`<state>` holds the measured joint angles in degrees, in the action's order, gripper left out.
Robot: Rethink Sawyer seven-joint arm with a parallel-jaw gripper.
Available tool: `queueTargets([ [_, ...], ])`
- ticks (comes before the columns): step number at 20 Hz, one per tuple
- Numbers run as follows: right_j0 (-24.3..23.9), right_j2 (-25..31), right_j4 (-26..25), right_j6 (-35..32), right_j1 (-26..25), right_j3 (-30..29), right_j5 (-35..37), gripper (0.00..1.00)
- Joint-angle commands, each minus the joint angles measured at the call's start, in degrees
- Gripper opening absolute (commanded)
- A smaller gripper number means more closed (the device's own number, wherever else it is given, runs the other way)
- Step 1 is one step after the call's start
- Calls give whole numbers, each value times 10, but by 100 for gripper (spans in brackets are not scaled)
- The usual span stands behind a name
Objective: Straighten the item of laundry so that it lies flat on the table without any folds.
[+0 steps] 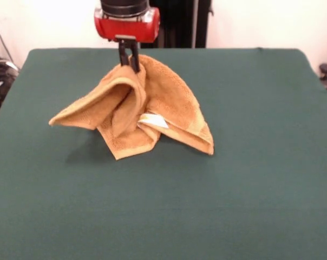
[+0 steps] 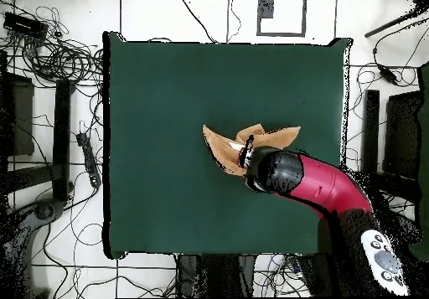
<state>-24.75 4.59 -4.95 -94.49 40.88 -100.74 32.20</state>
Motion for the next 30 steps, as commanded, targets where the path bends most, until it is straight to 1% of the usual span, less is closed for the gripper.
queueTargets([
  [1, 7, 94, -4, 34, 17, -59, 70, 0],
  [2, 8, 94, -4, 31, 19, -61, 71, 0],
  [3, 9, 95, -4, 24, 20, -60, 72, 100],
  [9, 2, 107, 8, 18, 27, -64, 77, 100],
  [14, 0, 105, 14, 6, 53, -74, 86, 100],
  [16, -11, 108, 22, 8, 69, -83, 86, 100],
  [19, -31, 116, 32, 24, 85, -84, 114, 100],
  [22, -43, 122, 33, 23, 83, -81, 106, 100],
  [25, -34, 119, 24, 1, 61, -74, 94, 100],
  [27, -21, 113, 19, -17, 35, -52, 99, 100],
  [30, 4, 97, 13, -44, -14, -7, 130, 100],
])
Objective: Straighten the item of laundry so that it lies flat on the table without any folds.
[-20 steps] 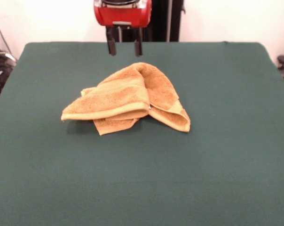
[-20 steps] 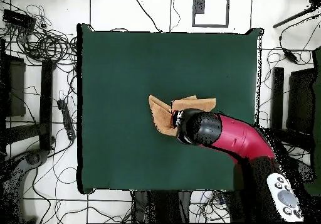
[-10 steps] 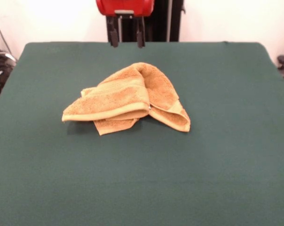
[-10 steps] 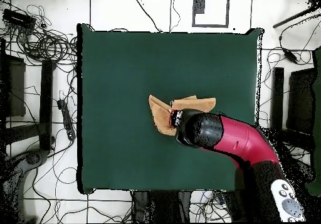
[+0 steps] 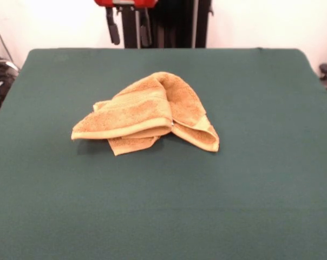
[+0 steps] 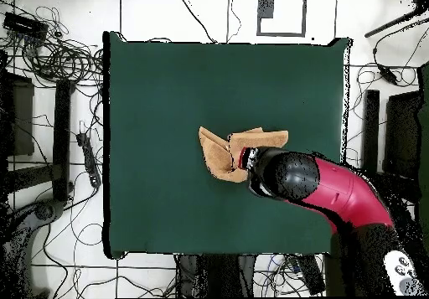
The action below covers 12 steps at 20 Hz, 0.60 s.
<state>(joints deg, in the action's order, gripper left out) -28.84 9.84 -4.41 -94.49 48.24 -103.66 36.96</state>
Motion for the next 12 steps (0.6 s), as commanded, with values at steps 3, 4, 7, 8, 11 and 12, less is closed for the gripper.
queueTargets([
  [3, 64, 30, 16, -80, -124, 51, 83, 100],
  [4, 69, 27, 18, -85, -135, 65, 88, 100],
  [7, 71, 25, 29, -91, -156, 77, 74, 100],
  [8, 75, 22, 28, -94, -161, 80, 67, 100],
  [11, 83, 14, 33, -109, -175, 81, 31, 100],
  [12, 85, 12, 33, -110, -179, 81, 21, 100],
])
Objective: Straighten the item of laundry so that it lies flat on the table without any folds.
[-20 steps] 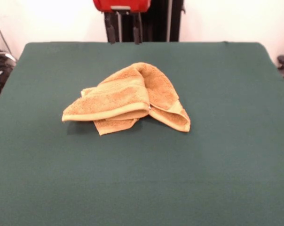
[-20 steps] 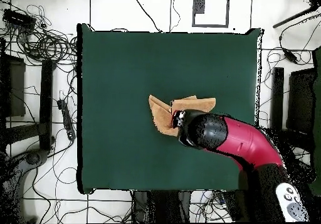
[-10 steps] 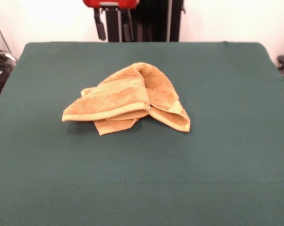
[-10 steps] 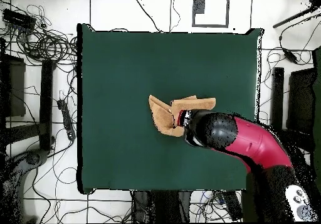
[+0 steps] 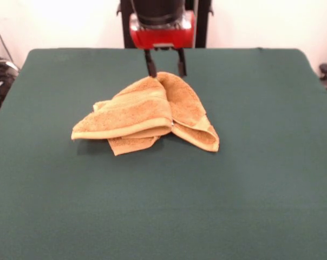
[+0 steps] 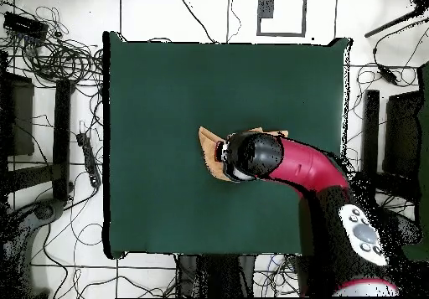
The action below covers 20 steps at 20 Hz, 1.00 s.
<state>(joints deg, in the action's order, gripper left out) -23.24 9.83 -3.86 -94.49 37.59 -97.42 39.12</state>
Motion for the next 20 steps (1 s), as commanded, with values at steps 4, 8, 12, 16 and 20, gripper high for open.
queueTargets([
  [4, 37, 4, 15, -110, -77, 9, -44, 100],
  [8, 47, -12, -2, -113, -83, -2, -77, 100],
  [12, 55, -27, -13, -110, -122, 5, -106, 100],
  [16, 52, -38, -29, -96, -142, -9, -163, 100],
  [20, 29, -33, -45, -73, -156, -21, -197, 100],
])
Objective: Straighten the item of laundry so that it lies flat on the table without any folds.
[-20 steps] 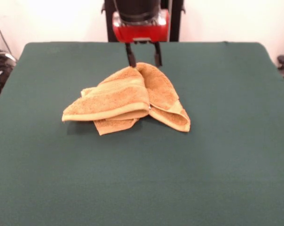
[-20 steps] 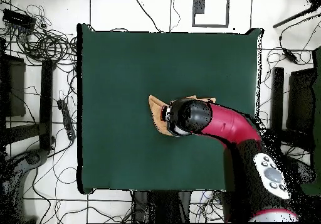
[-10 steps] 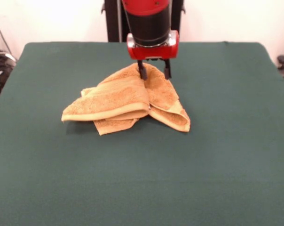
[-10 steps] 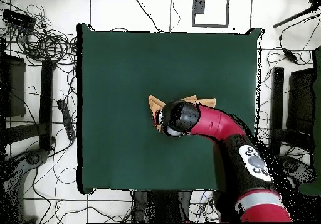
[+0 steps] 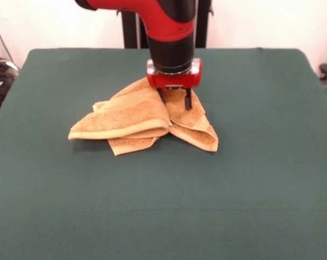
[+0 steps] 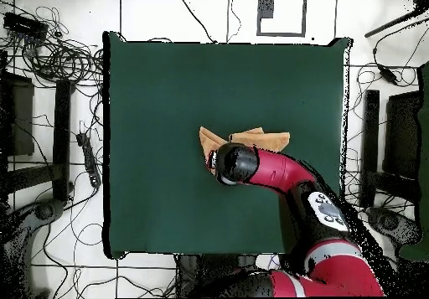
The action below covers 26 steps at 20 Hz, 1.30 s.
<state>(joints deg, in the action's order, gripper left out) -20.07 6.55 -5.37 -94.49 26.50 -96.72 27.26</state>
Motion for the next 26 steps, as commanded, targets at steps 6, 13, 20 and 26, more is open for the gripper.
queueTargets([
  [6, -21, 1, -51, -64, -83, -18, -130, 100],
  [13, -39, 9, -70, -61, -101, -21, -183, 100],
  [20, -41, 9, -63, -61, -111, -11, -178, 100],
  [26, -39, 8, -48, -62, -113, -1, -141, 100],
])
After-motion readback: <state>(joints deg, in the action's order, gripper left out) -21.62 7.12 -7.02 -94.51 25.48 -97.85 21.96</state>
